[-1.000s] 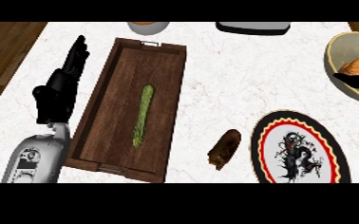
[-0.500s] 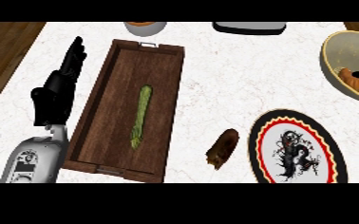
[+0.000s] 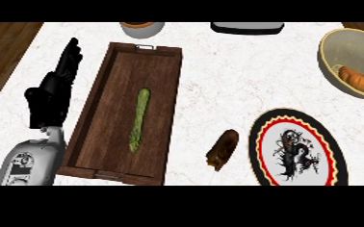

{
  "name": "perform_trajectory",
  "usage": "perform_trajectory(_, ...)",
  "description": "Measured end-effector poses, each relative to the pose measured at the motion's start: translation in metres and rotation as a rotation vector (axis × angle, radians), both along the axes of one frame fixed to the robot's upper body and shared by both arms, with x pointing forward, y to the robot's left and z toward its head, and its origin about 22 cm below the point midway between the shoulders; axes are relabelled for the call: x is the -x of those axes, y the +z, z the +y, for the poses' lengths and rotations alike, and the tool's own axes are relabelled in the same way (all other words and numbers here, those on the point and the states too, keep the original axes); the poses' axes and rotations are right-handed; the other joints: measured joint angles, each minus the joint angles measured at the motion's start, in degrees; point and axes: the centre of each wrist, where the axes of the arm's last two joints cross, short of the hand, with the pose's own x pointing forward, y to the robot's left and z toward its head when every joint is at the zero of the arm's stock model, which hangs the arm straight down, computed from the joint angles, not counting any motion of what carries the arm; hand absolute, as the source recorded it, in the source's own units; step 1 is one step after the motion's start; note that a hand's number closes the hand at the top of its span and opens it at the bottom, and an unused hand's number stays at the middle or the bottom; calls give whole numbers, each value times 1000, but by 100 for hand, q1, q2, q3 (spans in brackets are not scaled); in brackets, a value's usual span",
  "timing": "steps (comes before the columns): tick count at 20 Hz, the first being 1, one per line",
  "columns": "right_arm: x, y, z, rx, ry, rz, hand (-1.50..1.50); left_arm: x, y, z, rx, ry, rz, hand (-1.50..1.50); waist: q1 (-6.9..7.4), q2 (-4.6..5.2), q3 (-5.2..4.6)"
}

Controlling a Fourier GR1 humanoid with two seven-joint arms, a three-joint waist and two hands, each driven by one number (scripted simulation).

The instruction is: Pick the croissant from the plate and place it in the bowl

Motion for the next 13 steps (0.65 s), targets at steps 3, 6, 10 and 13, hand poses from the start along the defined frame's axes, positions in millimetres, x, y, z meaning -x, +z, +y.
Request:
perform_trajectory(3,19,-4,-12,-12,21,16,-150,0,1,2,0,6,1,0,-44,-18,-1)
perform_trajectory(6,33,-9,-20,-13,27,42,-150,0,0,2,6,7,3,0,-68,-29,1)
perform_trajectory(10,45,-11,-26,-6,25,54,-150,0,-1,2,4,14,7,0,-84,-38,3)
perform_trajectory(13,53,-17,-28,3,21,63,-150,2,-3,1,6,12,7,0,-85,-48,4)
